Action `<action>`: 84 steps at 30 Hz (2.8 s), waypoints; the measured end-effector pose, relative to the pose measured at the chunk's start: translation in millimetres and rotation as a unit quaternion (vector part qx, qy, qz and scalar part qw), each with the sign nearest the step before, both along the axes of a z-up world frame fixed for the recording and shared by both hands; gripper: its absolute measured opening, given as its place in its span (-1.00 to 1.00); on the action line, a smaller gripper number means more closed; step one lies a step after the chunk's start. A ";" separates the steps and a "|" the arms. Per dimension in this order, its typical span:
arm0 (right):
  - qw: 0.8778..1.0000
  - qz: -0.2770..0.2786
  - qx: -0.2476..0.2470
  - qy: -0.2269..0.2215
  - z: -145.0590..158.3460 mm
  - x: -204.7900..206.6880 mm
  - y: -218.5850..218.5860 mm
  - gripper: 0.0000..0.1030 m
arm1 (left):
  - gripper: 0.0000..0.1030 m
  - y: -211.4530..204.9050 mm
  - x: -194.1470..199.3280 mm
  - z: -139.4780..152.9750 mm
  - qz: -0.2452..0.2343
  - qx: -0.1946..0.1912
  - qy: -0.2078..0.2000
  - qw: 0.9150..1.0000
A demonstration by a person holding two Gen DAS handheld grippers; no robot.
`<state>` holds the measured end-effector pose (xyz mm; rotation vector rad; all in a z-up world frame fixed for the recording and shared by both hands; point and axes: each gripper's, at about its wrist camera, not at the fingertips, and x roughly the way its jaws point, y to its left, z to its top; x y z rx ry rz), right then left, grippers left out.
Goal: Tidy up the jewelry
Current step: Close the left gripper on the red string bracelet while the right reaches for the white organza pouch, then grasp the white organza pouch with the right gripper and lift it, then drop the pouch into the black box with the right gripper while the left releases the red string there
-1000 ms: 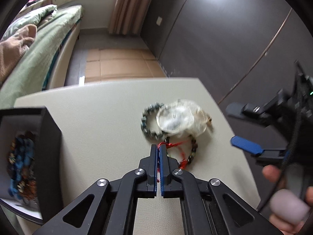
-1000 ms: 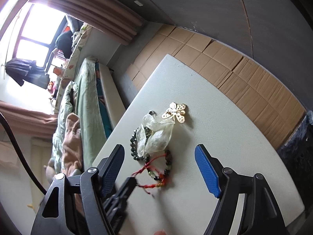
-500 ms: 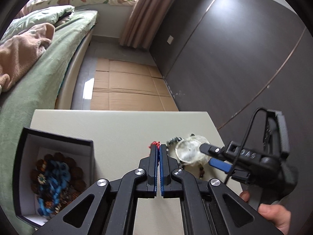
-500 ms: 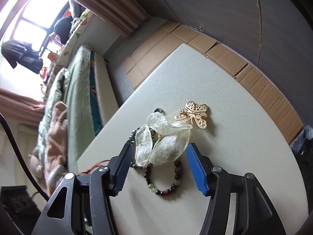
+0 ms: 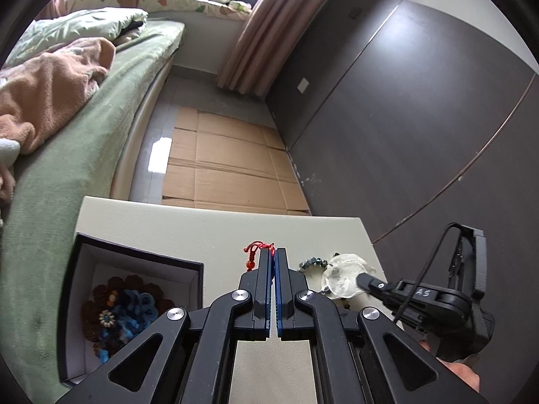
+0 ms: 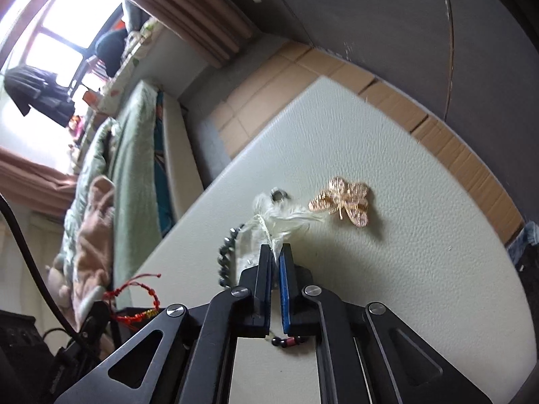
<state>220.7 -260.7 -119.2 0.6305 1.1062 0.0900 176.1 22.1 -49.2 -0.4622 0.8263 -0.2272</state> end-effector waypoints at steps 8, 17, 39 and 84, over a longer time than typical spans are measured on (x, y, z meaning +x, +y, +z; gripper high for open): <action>0.996 0.001 0.034 -0.084 35.8 -21.4 -3.1 -0.89 | -0.98 9.5 -21.8 10.8 0.012 0.004 -0.011 1.000; 0.995 0.033 0.008 -0.096 53.4 -36.4 15.2 -0.88 | -0.98 13.6 -44.4 18.2 0.020 0.012 -0.019 1.000; 0.995 0.022 -0.101 -0.005 -2.0 14.1 27.5 0.18 | -0.98 21.1 -9.1 4.5 0.019 -0.003 0.003 1.000; 0.961 0.184 0.072 -0.193 80.7 -72.3 146.3 -0.93 | -0.98 90.7 -70.1 32.2 0.090 0.007 -0.033 0.995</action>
